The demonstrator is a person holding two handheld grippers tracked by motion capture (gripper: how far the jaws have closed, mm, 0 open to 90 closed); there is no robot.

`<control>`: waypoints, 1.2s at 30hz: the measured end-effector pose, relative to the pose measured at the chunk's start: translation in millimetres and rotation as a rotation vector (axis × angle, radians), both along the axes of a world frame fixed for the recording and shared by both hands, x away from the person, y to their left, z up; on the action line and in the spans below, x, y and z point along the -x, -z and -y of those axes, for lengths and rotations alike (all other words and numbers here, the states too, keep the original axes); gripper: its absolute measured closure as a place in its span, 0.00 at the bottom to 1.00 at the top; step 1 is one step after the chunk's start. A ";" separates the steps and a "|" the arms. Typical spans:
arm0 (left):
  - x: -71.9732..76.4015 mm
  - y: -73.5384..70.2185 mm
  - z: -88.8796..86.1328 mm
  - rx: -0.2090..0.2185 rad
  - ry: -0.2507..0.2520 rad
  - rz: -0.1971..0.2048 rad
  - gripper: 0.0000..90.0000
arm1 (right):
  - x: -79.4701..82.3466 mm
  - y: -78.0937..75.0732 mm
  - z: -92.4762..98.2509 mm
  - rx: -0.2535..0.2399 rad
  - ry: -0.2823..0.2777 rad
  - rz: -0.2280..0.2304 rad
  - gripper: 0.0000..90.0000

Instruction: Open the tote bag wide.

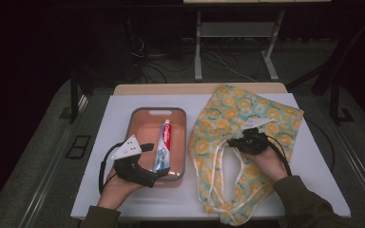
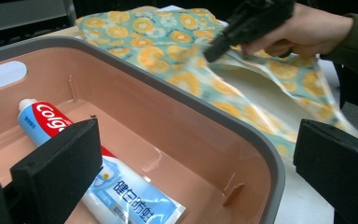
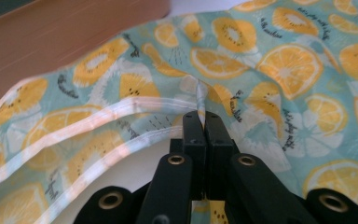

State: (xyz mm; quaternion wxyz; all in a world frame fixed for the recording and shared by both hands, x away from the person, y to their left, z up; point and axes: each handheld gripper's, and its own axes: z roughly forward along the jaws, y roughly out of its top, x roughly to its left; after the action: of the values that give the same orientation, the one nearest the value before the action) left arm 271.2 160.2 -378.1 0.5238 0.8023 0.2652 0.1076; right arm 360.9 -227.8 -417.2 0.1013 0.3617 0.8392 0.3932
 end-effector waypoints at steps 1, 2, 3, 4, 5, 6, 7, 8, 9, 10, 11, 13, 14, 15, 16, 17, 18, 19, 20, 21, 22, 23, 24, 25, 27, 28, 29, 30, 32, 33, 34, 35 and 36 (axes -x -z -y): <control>0.0 0.0 0.0 0.000 0.000 0.000 0.00 | -3.7 1.7 -1.9 0.006 0.010 -0.001 0.99; 0.0 0.0 0.0 0.000 0.001 0.000 0.00 | -7.7 7.0 -4.7 0.023 0.005 -0.002 0.98; 0.0 0.0 0.0 0.000 0.001 0.000 0.00 | -7.7 7.0 -4.7 0.023 0.005 -0.002 0.98; 0.0 0.0 0.0 0.000 0.002 0.000 0.00 | -8.2 9.9 -5.3 0.038 0.003 -0.008 0.93; 0.0 0.0 -0.1 0.000 0.002 -0.001 0.00 | -7.4 11.5 -5.2 0.052 -0.001 -0.010 0.81; 0.0 0.0 -0.1 0.000 0.003 0.000 0.00 | -6.0 11.6 -4.7 0.055 -0.016 -0.010 0.69; 0.1 0.0 -0.1 -0.001 0.003 0.000 0.00 | 0.9 5.4 -2.1 0.046 -0.030 -0.003 0.56; 0.1 0.0 -0.1 -0.002 0.004 0.000 0.00 | 6.1 0.5 -0.1 0.030 -0.045 0.005 0.51; 0.2 0.0 -0.1 -0.002 0.004 0.000 0.00 | 12.1 -4.6 1.4 0.019 -0.060 0.008 0.48; 0.2 0.0 0.1 -0.003 0.004 0.000 0.00 | 18.7 -9.1 2.7 0.011 -0.085 0.012 0.46; 0.3 0.1 0.2 -0.002 0.004 0.000 0.00 | 26.3 -13.0 3.2 0.001 -0.113 0.019 0.44; 0.2 0.1 0.3 -0.003 0.004 0.000 0.00 | 42.8 -18.3 2.2 -0.015 -0.174 0.034 0.43; 0.3 0.0 0.3 -0.003 0.004 0.000 0.00 | 51.0 -19.2 1.2 -0.023 -0.200 0.034 0.43; 0.3 0.0 0.3 -0.004 0.004 0.000 0.00 | 58.6 -19.0 -0.1 -0.031 -0.230 0.037 0.43; 0.3 0.0 0.3 -0.004 0.004 0.000 0.00 | 65.8 -18.3 -1.8 -0.031 -0.253 0.036 0.43; 0.3 0.0 0.3 -0.006 0.004 0.000 0.00 | 72.5 -17.3 -3.7 -0.028 -0.277 0.032 0.42; 0.3 0.1 0.4 -0.006 0.005 0.001 0.00 | 78.4 -16.0 -5.8 -0.027 -0.302 0.027 0.42; 0.4 0.0 0.4 -0.007 0.005 0.001 0.00 | 83.7 -14.6 -8.2 -0.028 -0.324 0.021 0.42; 0.4 0.1 0.4 -0.006 0.005 0.001 0.00 | 83.7 -14.6 -8.2 -0.028 -0.324 0.021 0.42; 0.4 0.1 0.4 -0.006 0.005 0.001 0.00 | 92.8 -11.9 -13.5 -0.031 -0.355 0.007 0.41; 0.4 0.1 0.4 -0.007 0.006 0.001 0.00 | 96.5 -10.5 -16.6 -0.030 -0.375 0.004 0.41; 0.4 0.1 0.4 -0.007 0.005 0.001 0.00 | 96.5 -10.5 -16.6 -0.030 -0.375 0.004 0.41; 0.3 0.1 0.4 -0.007 0.005 0.001 0.00 | 103.3 -8.0 -23.8 -0.026 -0.410 -0.005 0.41; 0.4 0.1 0.5 -0.007 0.006 0.001 0.00 | 105.8 -6.9 -27.7 -0.026 -0.429 -0.007 0.41; 0.4 0.2 0.6 -0.008 0.005 0.002 0.00 | 107.9 -5.8 -31.7 -0.022 -0.448 -0.013 0.41; 0.4 0.2 0.6 -0.008 0.005 0.001 0.00 | 111.9 -2.8 -39.3 -0.019 -0.477 -0.027 0.42; 0.4 0.1 0.6 -0.009 0.005 0.001 0.00 | 111.9 -2.8 -39.3 -0.019 -0.477 -0.027 0.42; 0.4 0.1 0.7 -0.009 0.005 0.001 0.00 | 113.5 -0.7 -42.9 -0.013 -0.496 -0.032 0.42; 0.5 0.1 0.8 -0.010 0.005 0.001 0.00 | 118.6 5.1 -53.0 0.017 -0.538 -0.039 0.45; 0.5 0.2 0.9 -0.011 0.004 0.001 0.00 | 118.6 5.1 -53.0 0.017 -0.538 -0.039 0.45; 0.5 0.2 1.0 -0.011 0.004 0.002 0.00 | 119.7 6.7 -55.8 0.025 -0.548 -0.039 0.46; 0.5 0.2 1.0 -0.011 0.004 0.002 0.00 | 120.8 10.1 -61.1 0.035 -0.557 -0.043 0.51; 0.6 0.2 1.1 -0.012 0.004 0.002 0.00 | 121.2 12.2 -63.7 0.048 -0.569 -0.039 0.55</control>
State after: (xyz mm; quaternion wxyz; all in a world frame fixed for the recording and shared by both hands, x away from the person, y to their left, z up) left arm 270.6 159.1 -378.3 0.5195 0.8058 0.2625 0.1089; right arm 239.7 -164.1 -429.4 -0.0207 0.1166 0.9179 0.3787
